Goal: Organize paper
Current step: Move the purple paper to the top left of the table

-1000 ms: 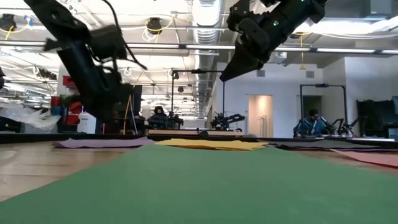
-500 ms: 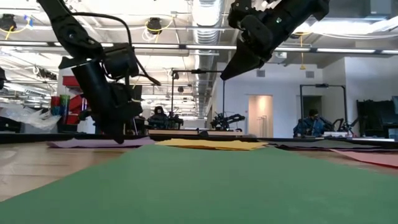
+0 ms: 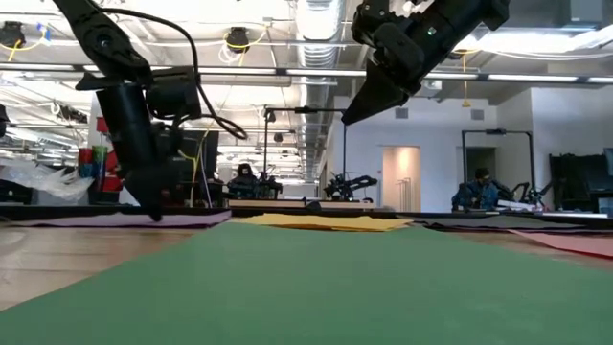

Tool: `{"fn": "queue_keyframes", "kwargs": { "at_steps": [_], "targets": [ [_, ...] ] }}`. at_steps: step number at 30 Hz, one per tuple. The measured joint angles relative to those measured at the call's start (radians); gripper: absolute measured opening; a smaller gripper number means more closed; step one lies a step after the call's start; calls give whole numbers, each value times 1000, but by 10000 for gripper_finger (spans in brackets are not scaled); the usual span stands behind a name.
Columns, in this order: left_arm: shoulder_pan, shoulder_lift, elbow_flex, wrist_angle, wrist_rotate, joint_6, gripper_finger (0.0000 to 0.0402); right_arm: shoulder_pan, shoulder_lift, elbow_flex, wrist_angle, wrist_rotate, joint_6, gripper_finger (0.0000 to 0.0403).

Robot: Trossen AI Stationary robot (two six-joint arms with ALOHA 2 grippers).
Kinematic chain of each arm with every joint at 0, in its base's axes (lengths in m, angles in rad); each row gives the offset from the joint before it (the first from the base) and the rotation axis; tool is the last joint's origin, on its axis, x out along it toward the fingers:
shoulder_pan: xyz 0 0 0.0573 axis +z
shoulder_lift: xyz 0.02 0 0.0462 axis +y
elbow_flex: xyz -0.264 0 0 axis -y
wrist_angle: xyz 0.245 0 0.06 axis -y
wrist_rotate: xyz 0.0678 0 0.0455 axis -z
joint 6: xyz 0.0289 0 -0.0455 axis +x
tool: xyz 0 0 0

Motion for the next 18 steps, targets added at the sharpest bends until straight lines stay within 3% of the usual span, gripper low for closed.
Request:
{"fn": "queue_keyframes", "kwargs": {
  "at_steps": [10, 14, 18],
  "targets": [
    [0, 2, -3, -13, -145, 48, 0, 0, 0, 0, -1, 0, 0, 0],
    [-3, 0, 15, -30, -141, -11, 0, 0, 0, 0, -1, 0, 0, 0],
    [-18, -38, 57, -23, -75, -166, 0, 0, 0, 0, -2, 0, 0, 0]
  ]
}}
